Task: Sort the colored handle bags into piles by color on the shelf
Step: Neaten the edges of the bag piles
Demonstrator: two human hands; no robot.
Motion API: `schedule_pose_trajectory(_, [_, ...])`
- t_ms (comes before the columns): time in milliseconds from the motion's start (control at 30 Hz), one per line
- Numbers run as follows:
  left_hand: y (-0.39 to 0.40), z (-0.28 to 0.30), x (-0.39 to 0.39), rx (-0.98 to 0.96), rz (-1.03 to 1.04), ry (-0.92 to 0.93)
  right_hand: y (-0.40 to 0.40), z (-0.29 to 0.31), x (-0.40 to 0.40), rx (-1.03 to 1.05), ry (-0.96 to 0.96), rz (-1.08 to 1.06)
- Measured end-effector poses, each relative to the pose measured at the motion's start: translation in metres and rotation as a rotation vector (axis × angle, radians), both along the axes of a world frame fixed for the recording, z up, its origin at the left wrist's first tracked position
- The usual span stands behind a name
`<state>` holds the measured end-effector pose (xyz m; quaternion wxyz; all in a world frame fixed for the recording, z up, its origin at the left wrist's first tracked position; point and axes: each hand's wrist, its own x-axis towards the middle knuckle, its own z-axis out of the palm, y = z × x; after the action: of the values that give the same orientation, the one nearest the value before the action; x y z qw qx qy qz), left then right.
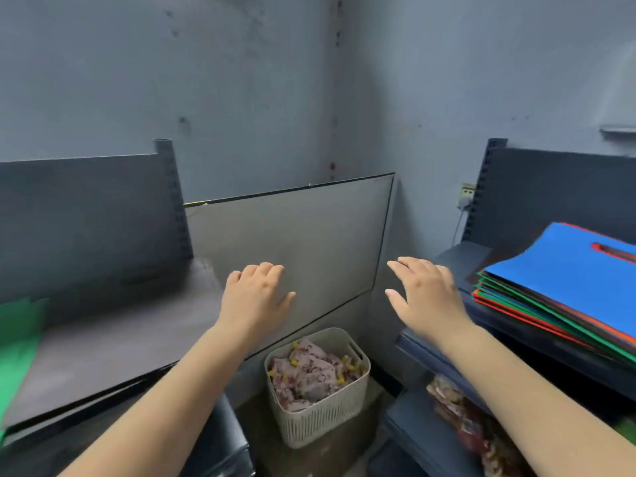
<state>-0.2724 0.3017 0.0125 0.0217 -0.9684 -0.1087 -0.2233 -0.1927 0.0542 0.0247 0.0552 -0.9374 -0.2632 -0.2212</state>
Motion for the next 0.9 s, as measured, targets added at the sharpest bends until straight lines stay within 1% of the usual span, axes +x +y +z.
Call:
schedule_pose_trajectory(200, [-0.105,0.002,0.081,0.027,-0.287,0.012,-0.112,0.005,0.024,-0.057,0.011,-0.305])
schedule_pose_trajectory(400, [-0.198,0.004,0.146,0.066,-0.539,0.034,-0.190,0.002,0.036,-0.059,0.084,-0.555])
schedule_pose_trajectory(633, [-0.273,0.001,0.218,0.075,-0.755,0.102,-0.251,-0.007,0.055,0.007,0.201,-0.796])
schedule_pose_trajectory(800, [-0.304,-0.006,0.262,0.056,-0.851,0.179,-0.275,-0.015,0.072,0.125,0.319,-0.955])
schedule_pose_trajectory(900, [-0.313,-0.016,0.280,0.076,-0.885,0.238,-0.282,-0.021,0.081,0.211,0.347,-1.033])
